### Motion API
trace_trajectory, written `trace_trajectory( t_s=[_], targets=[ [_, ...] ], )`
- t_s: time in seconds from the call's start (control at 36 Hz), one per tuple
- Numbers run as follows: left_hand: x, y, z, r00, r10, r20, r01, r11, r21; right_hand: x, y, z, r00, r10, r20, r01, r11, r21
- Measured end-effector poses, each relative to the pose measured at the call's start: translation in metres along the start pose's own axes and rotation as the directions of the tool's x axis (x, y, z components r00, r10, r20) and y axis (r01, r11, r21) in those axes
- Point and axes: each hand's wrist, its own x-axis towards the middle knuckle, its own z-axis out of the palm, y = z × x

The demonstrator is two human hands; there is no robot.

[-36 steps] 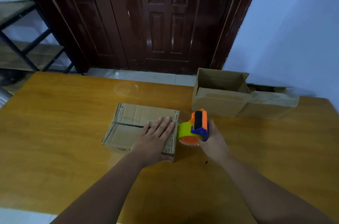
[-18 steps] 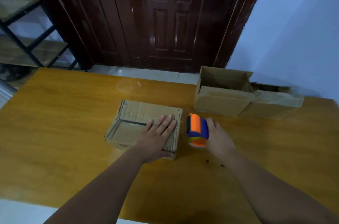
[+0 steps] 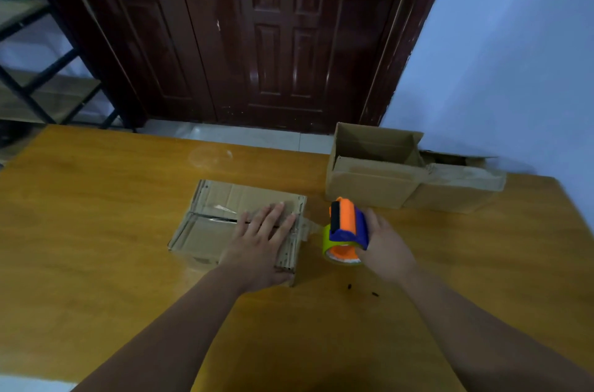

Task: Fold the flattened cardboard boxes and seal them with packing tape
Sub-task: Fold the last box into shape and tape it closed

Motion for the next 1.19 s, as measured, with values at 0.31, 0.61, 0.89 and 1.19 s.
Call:
trace_trajectory(
  t_s=[0.31, 0.61, 0.89, 1.19],
  targets=[
    [0.021, 0.025, -0.002, 0.984, -0.179, -0.006, 0.174, 0.963, -0.203, 0.003, -0.001, 0.005, 0.999, 0.014, -0.032, -0.013, 0.999, 0.037],
    [0.026, 0.044, 0.006, 0.965, -0.263, -0.016, 0.252, 0.938, -0.238, 0.002, 0.004, 0.006, 0.997, -0.002, -0.073, -0.001, 0.999, -0.034],
    [0.027, 0.043, 0.002, 0.966, -0.252, 0.050, 0.256, 0.937, -0.237, 0.000, 0.010, 0.010, 0.996, 0.075, -0.037, -0.082, 0.956, -0.282],
    [0.025, 0.044, 0.000, 0.967, -0.252, 0.025, 0.251, 0.938, -0.238, 0.005, -0.003, 0.006, 0.963, 0.270, -0.001, -0.261, 0.928, -0.268]
  ],
)
